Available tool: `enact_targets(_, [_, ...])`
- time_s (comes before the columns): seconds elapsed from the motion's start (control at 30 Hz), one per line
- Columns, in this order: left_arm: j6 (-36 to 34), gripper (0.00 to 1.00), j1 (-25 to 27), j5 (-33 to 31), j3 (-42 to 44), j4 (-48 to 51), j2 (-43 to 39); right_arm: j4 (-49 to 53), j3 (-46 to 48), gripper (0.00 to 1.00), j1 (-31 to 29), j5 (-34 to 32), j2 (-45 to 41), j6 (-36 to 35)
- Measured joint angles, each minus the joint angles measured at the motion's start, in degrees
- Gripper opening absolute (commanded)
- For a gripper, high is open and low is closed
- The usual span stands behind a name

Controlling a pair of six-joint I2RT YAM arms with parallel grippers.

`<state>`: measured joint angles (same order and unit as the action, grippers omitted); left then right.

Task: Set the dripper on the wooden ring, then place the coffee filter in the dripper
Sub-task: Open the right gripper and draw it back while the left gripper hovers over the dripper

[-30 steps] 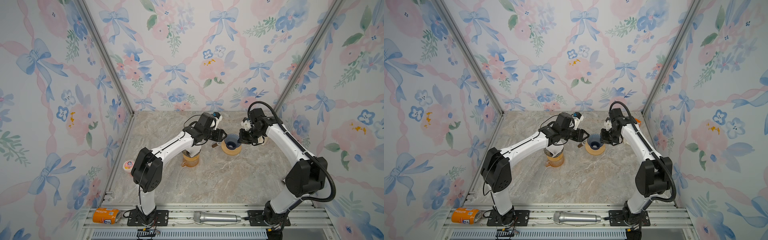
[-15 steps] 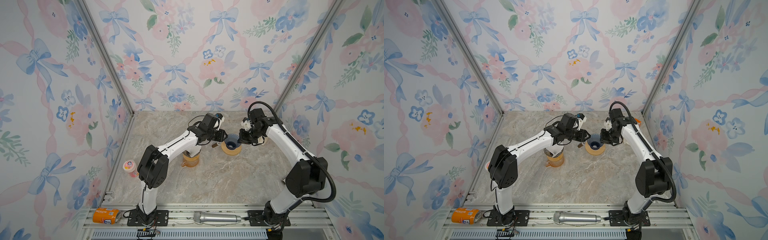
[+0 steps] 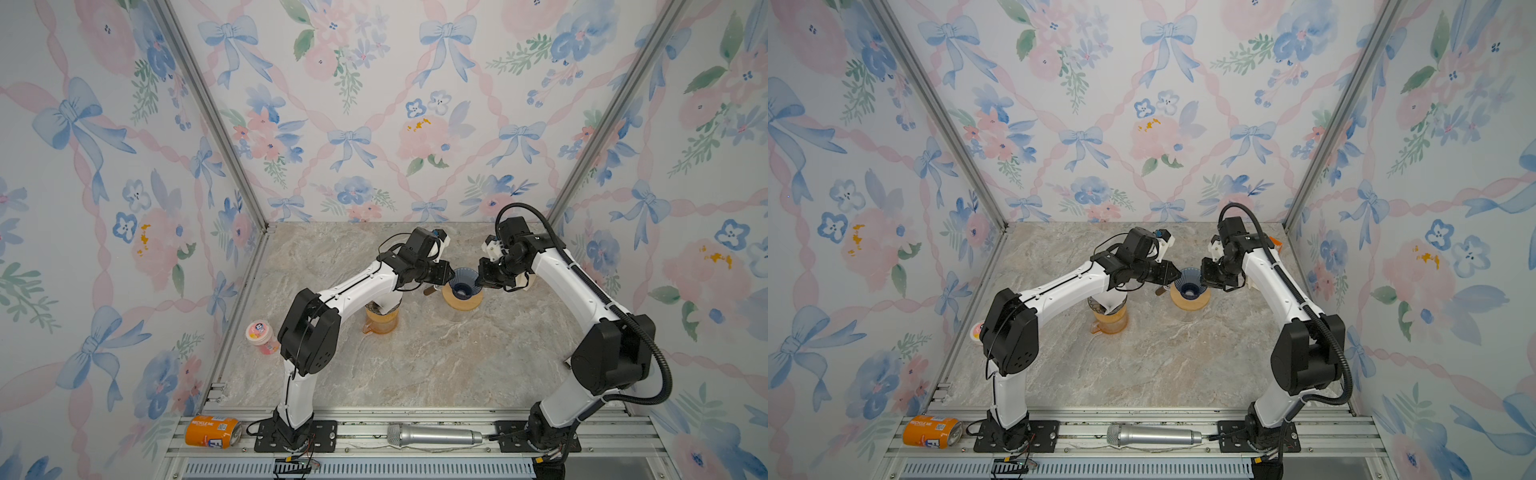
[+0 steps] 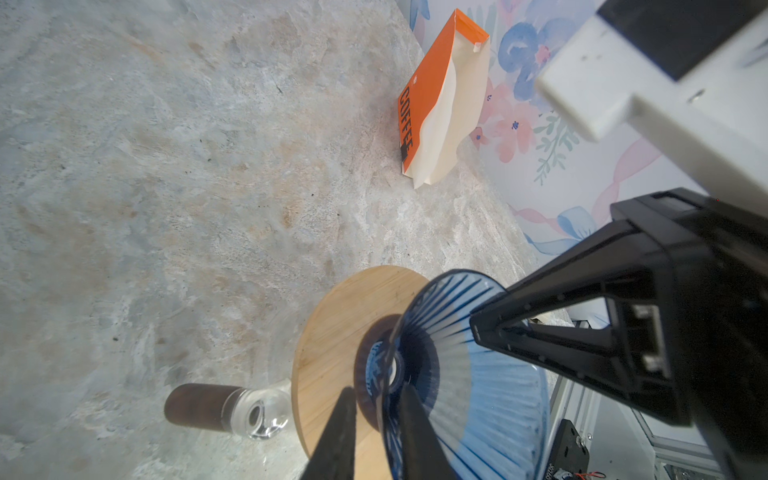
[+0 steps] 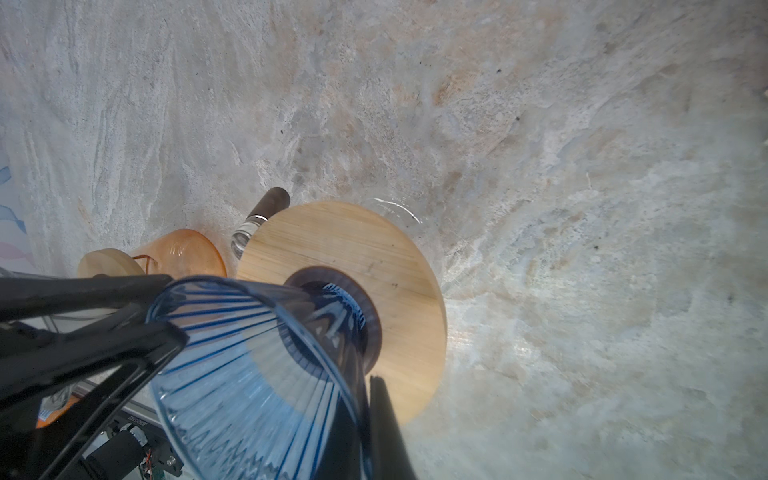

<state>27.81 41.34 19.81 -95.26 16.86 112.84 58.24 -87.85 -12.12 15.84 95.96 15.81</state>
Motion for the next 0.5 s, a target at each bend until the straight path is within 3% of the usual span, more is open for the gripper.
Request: enact_targets(0.5, [0.72,0.07,0.15,0.83,-0.15,-0.44,0.28,0.09,-0.02,0.00,0.00,0.00,0.02,0.02])
